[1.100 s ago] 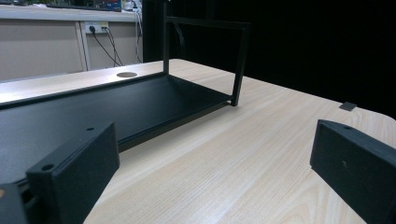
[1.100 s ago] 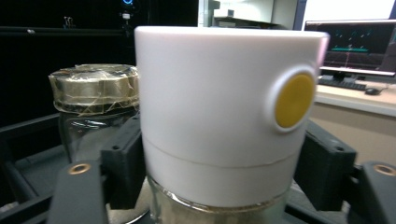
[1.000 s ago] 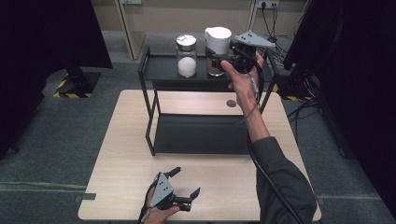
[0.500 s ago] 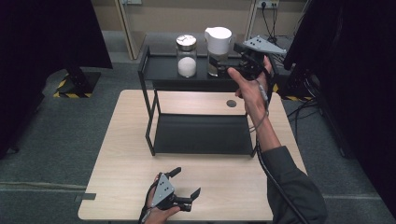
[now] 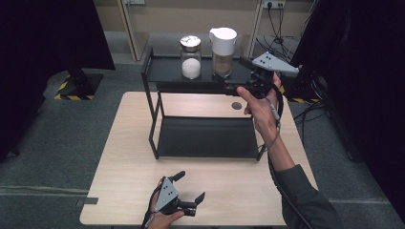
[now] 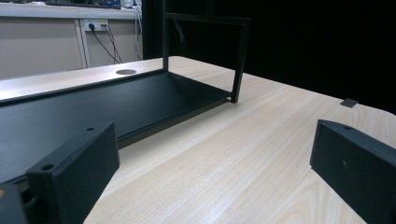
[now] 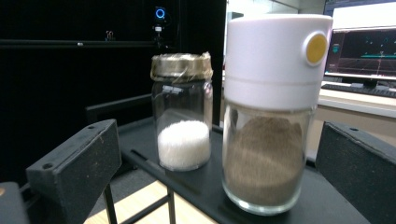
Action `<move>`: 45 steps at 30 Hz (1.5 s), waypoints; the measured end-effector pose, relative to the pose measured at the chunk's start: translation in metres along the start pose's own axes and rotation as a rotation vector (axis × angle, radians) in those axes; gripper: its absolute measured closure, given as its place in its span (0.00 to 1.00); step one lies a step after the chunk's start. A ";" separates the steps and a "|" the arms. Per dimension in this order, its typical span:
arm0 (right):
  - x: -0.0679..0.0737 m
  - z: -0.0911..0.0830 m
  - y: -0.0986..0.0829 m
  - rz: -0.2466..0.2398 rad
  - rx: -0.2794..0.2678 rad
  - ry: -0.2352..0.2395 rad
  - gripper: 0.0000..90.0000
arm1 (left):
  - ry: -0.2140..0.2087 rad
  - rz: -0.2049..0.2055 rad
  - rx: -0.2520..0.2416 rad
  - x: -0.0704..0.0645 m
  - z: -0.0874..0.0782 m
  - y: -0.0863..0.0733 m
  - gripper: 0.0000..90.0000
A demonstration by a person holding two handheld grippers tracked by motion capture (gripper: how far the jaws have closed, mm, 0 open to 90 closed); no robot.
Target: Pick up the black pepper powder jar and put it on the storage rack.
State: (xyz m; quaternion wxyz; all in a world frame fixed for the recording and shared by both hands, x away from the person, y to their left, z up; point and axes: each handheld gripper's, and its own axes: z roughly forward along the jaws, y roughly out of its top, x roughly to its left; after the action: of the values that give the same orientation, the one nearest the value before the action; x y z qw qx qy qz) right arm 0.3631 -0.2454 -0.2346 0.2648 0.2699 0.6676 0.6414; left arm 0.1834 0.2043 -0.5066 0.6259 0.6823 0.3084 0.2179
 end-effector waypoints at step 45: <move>0.012 -0.064 -0.108 0.031 -0.017 0.101 0.01 | 0.014 -0.002 0.000 0.000 0.000 -0.001 0.01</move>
State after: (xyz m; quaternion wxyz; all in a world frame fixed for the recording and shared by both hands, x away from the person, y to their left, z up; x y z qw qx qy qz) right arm 0.3076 -0.2859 -0.3398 0.2229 0.2452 0.6706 0.6638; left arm 0.1836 0.2046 -0.5074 0.6241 0.6804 0.3133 0.2223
